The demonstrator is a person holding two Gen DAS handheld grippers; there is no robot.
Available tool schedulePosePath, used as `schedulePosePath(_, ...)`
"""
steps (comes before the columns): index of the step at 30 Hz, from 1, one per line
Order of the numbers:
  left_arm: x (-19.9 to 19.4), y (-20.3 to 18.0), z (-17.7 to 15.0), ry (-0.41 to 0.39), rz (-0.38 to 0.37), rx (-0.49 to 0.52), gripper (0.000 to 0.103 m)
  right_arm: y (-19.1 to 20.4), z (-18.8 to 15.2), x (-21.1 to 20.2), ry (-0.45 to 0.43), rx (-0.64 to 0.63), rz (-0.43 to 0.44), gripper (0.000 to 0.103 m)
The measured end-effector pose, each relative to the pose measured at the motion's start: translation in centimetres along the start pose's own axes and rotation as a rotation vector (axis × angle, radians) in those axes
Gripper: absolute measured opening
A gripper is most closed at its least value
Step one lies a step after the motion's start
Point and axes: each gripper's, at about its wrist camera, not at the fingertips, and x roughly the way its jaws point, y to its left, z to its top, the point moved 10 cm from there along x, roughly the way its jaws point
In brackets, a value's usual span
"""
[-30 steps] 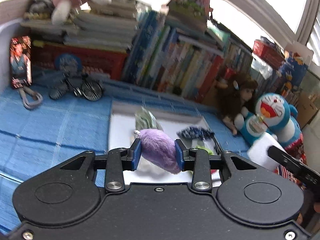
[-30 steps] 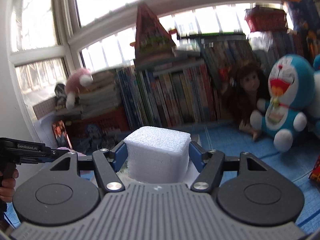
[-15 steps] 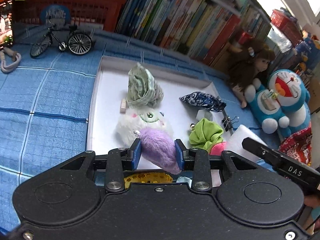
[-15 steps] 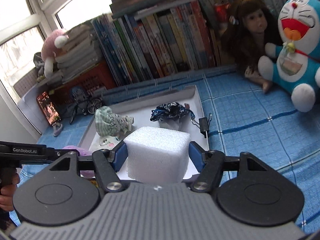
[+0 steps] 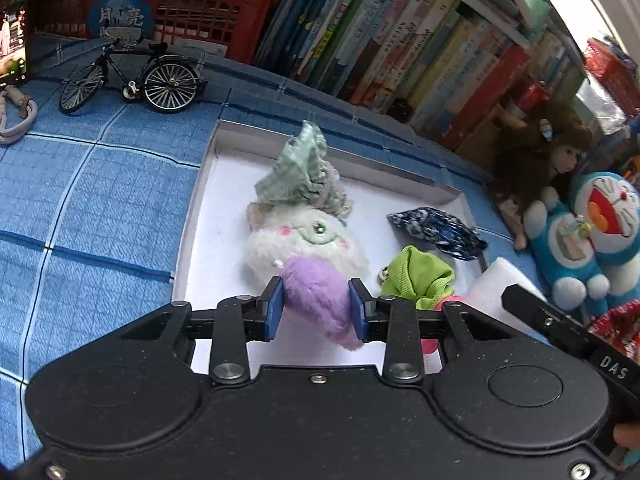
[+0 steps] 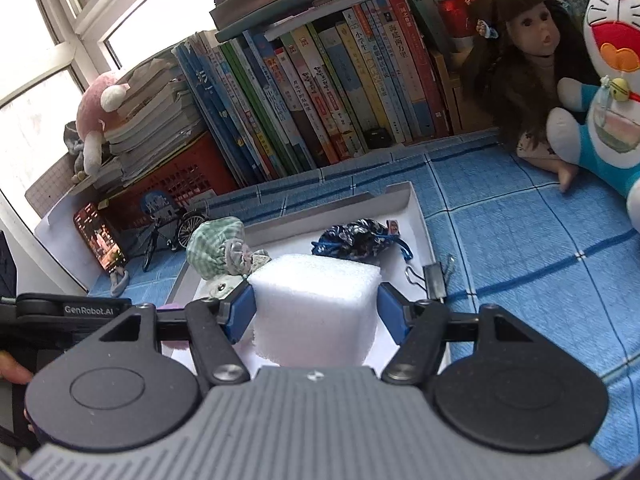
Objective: Organize soft objects
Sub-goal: 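Carry the purple plush with the left tool while the right tool carries the foam block, then drop the purple plush from the left tool while the right tool releases the foam block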
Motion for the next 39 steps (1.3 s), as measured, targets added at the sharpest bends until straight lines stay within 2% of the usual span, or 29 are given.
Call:
schedulePosePath(6,1.0,0.4,-0.6,0.039,0.018,0.005,0.030,-0.2,0.5,0.2,-0.010,0.006,-0.022,0.068)
schedulePosePath(10,1.3,0.5,-1.8,0.079,0.031,0.053,0.031,-0.7,-0.1,-0.6,0.003,-0.104,-0.109,0.068)
schedulePosePath(12,1.6,0.6,-2.0,0.084,0.038,0.051,0.031,-1.2,-0.6,-0.1,0.034,-0.115,-0.128,0.068)
schedulePosePath(16,1.8,0.5,-1.9,0.087,0.032,0.040,0.031,-1.7,-1.6,1.2,0.075,-0.089,-0.107,0.068)
schedulePosePath(22,2.3,0.7,-1.6,0.089,0.035,0.036,0.032,-1.4,-1.7,2.6,0.049,-0.095,-0.065,0.069)
schedulePosePath(28,2.5,1.0,-1.7,0.088,0.043,0.037,0.045,-1.6,-1.9,3.6,0.053,-0.063,-0.046,0.069)
schedulePosePath(30,2.4,1.1,-1.7,0.083,0.052,0.045,0.052,-1.6,-2.0,3.7,0.050,-0.059,-0.041,0.071)
schedulePosePath(31,2.3,1.2,-1.6,0.080,0.054,0.045,0.054,-1.6,-2.0,3.6,0.049,-0.059,-0.039,0.073)
schedulePosePath(32,2.2,1.2,-1.6,0.077,0.054,0.045,0.057,-1.5,-2.0,3.6,0.048,-0.060,-0.039,0.079)
schedulePosePath(36,1.2,1.1,-1.4,0.058,0.046,0.040,0.070,-1.4,-2.1,3.3,0.049,-0.049,-0.030,0.083)
schedulePosePath(39,0.2,0.9,-1.4,0.036,0.048,0.045,0.074,-1.3,-2.1,2.8,0.044,-0.052,-0.024,0.087)
